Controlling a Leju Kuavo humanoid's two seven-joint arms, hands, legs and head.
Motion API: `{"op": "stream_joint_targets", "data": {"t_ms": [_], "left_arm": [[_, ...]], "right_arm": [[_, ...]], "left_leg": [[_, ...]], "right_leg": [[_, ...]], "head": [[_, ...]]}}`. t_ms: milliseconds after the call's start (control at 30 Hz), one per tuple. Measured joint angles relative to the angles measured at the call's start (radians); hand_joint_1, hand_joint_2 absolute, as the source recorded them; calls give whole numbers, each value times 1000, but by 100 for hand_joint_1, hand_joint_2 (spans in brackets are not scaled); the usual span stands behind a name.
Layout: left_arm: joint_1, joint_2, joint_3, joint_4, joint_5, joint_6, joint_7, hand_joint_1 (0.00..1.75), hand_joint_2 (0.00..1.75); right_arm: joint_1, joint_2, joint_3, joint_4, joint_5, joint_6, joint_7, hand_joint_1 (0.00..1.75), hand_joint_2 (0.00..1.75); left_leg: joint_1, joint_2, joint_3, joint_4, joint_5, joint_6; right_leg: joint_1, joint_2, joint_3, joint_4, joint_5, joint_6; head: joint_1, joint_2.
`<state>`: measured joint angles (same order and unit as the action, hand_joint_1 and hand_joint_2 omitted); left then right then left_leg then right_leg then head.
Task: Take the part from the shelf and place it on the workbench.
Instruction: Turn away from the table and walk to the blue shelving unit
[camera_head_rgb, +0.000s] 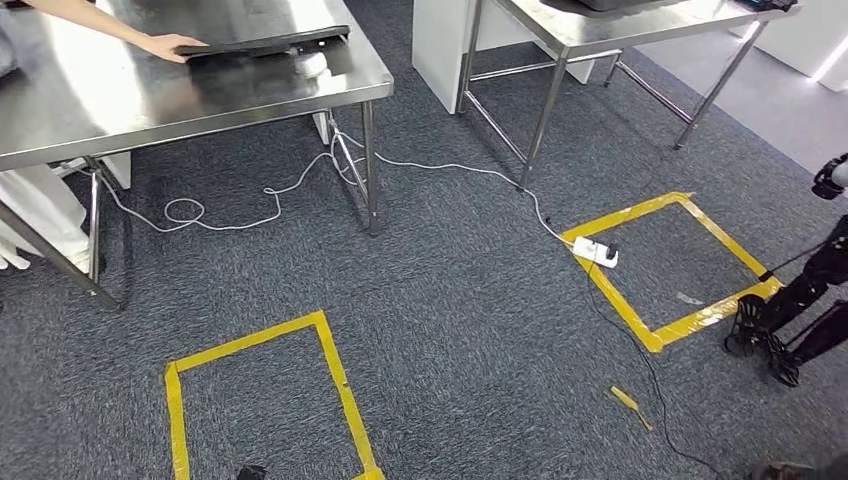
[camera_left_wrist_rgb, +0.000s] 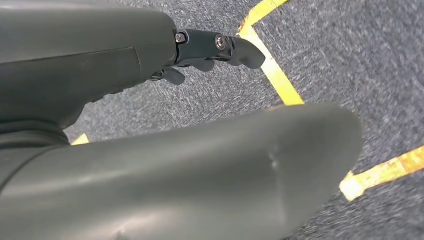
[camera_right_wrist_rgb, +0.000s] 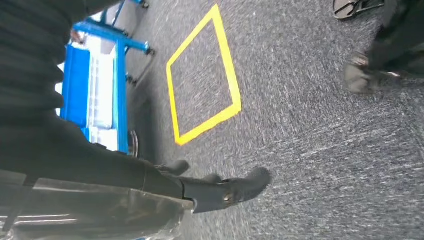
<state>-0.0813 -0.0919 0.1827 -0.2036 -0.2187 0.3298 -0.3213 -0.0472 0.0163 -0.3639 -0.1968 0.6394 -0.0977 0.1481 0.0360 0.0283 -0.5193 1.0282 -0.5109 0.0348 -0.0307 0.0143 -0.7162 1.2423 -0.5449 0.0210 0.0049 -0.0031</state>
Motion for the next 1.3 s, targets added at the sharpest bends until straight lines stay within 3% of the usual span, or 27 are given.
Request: {"op": "stream_joint_targets", "data": {"t_ms": [33, 67, 133, 200, 233, 300, 333, 400, 433, 467, 533, 567, 600, 633, 700, 767, 833, 867, 933, 1000, 1067, 1100, 1133, 1167, 1233, 1267, 1300], "left_arm": [[4, 0, 0, 0, 1, 0, -4, 0, 0], [7, 0, 0, 1, 1, 1, -8, 0, 0], [10, 0, 0, 1, 3, 1, -16, 0, 0], [12, 0, 0, 2, 5, 2, -24, 0, 0], [14, 0, 1, 2, 6, 3, -28, 0, 0], [16, 0, 2, 2, 8, 3, -35, 0, 0], [16, 0, 2, 2, 9, 4, -39, 0, 0], [18, 1, 4, 2, 10, 4, -46, 0, 0], [20, 3, 6, 3, 11, 4, -48, 0, 0], [24, 4, 8, 3, 11, 4, -49, 0, 0], [32, 7, 11, 4, 13, 4, -50, 0, 0], [35, 7, 12, 5, 14, 4, -50, 0, 0], [36, 8, 13, 5, 15, 4, -50, 0, 0], [37, 8, 14, 5, 15, 4, -50, 0, 0], [38, 9, 16, 6, 15, 5, -51, 0, 0], [37, 9, 18, 8, 15, 6, -51, 0, 0], [34, 9, 18, 9, 15, 7, -52, 0, 0], [32, 9, 19, 9, 15, 7, -53, 0, 0], [32, 9, 19, 9, 13, 7, -55, 0, 0], [35, 9, 20, 9, 12, 6, -56, 0, 0], [37, 9, 21, 10, 12, 5, -56, 0, 0], [37, 9, 21, 10, 12, 5, -56, 0, 0], [37, 9, 21, 10, 12, 4, -56, 0, 0], [37, 8, 21, 10, 13, 4, -56, 0, 0], [38, 8, 23, 10, 17, 3, -57, 0, 0], [38, 8, 24, 9, 20, 2, -58, 0, 0], [37, 9, 26, 9, 21, 1, -58, 0, 0]], "right_arm": [[1, 0, 0, 0, 1, 2, 2, 0, 175], [3, 0, 0, 0, 2, 4, 4, 0, 175], [7, 1, 0, 0, 4, 4, 6, 0, 175], [6, 2, 0, 0, 8, 4, 6, 0, 175], [5, 3, 0, 0, 11, 4, 6, 0, 175], [5, 3, 0, 0, 16, 4, 6, 0, 175], [7, 4, 0, 0, 18, 3, 6, 0, 175], [10, 6, 0, 0, 22, 0, 6, 0, 175], [10, 8, 0, 0, 23, -2, 6, 0, 175], [10, 10, 0, 0, 24, -3, 6, 0, 175], [9, 12, 0, 0, 27, -6, 6, 0, 175], [10, 13, 0, 0, 30, -6, 6, 0, 175], [11, 14, 0, 0, 34, -6, 6, 0, 175], [13, 14, 0, 0, 37, -6, 6, 0, 175], [13, 15, 0, 0, 41, -7, 7, 0, 175], [12, 16, 0, 0, 46, -9, 8, 0, 175], [15, 17, 0, 0, 49, -11, 10, 0, 175], [18, 17, 1, 1, 50, -12, 12, 0, 175], [19, 18, 1, 1, 51, -12, 15, 0, 175], [15, 21, 1, 1, 52, -12, 16, 0, 175], [15, 21, 1, 2, 54, -11, 17, 0, 175], [16, 20, 1, 2, 54, -10, 17, 0, 175], [17, 20, 1, 2, 54, -10, 18, 0, 175], [17, 19, 1, 1, 55, -10, 19, 0, 175], [11, 20, 2, 1, 60, -9, 21, 0, 175], [8, 20, 3, 1, 62, -9, 22, 0, 175], [6, 21, 4, 1, 65, -9, 22, 0, 175]], "left_leg": [[-2, 14, -2, 0, 0, 0], [-4, 27, -3, 0, 0, -1], [-10, 49, -2, 0, -1, -2], [-16, 71, 2, -1, -5, -8], [-19, 81, 4, -1, -8, -13], [-20, 104, 15, -6, -15, -26], [-18, 105, 21, -7, -18, -32], [-13, 57, 17, 27, -45, -42], [-11, 20, -3, 74, -73, -45], [-10, -10, -33, 135, -106, -47], [-7, -30, -99, 247, -146, -52], [-5, -32, -116, 263, -138, -55], [-2, -33, -115, 241, -108, -58], [2, -40, -97, 187, -65, -60], [12, -78, -54, 67, 5, -61], [10, -102, -37, 18, 19, -52], [2, -84, -33, 9, 18, -32], [1, -74, -29, 3, 22, -20], [2, -49, -22, -9, 33, -1], [2, -20, -22, -10, 34, 4], [2, 11, -24, -10, 32, 1], [3, 25, -24, -10, 31, -1], [4, 38, -23, -10, 29, -5], [4, 50, -19, -10, 27, -10], [-1, 72, -11, -10, 17, -26], [-3, 86, -4, -11, 10, -36], [-3, 100, 3, -13, 2, -44]], "right_leg": [[1, -3, -17, 41, -16, 3], [2, -4, -13, 42, -15, 7], [10, -24, 55, -71, 19, 10], [26, -74, 125, -201, 56, -1], [32, -92, 139, -232, 66, -8], [40, -87, 139, -243, 77, -18], [31, -74, 146, -251, 85, -24], [15, -48, 164, -268, 99, -38], [8, -36, 172, -274, 105, -45], [10, -24, 174, -275, 106, -50], [13, 9, 174, -274, 107, -54], [13, 26, 174, -273, 107, -53], [13, 44, 174, -270, 106, -52], [12, 60, 175, -267, 105, -50], [15, 90, 170, -255, 99, -41], [19, 113, 157, -246, 94, -27], [18, 122, 145, -243, 94, -12], [18, 105, 137, -234, 90, -8], [17, 44, 102, -164, 57, -10], [11, 5, 31, -36, -1, -12], [4, -3, -15, 44, -24, 1], [2, -8, -7, 28, -13, 12], [0, -18, 23, -27, 9, 22], [-2, -44, 69, -106, 32, 28], [4, -106, 130, -218, 63, 27], [10, -123, 141, -240, 70, 21], [15, -119, 138, -241, 74, 15]], "head": [[0, 0], [0, 0], [0, 0], [-1, 0], [-1, 0], [1, 0], [0, 0], [-4, 0], [-7, 0], [-10, 0], [-12, 0], [-12, 0], [-12, 0], [-12, 0], [-12, 0], [-10, 0], [-9, 0], [-9, 0], [-7, 0], [-6, 0], [-4, 0], [-4, 0], [-3, 0], [-3, 0], [-3, 0], [-3, 0], [-3, 0]]}}
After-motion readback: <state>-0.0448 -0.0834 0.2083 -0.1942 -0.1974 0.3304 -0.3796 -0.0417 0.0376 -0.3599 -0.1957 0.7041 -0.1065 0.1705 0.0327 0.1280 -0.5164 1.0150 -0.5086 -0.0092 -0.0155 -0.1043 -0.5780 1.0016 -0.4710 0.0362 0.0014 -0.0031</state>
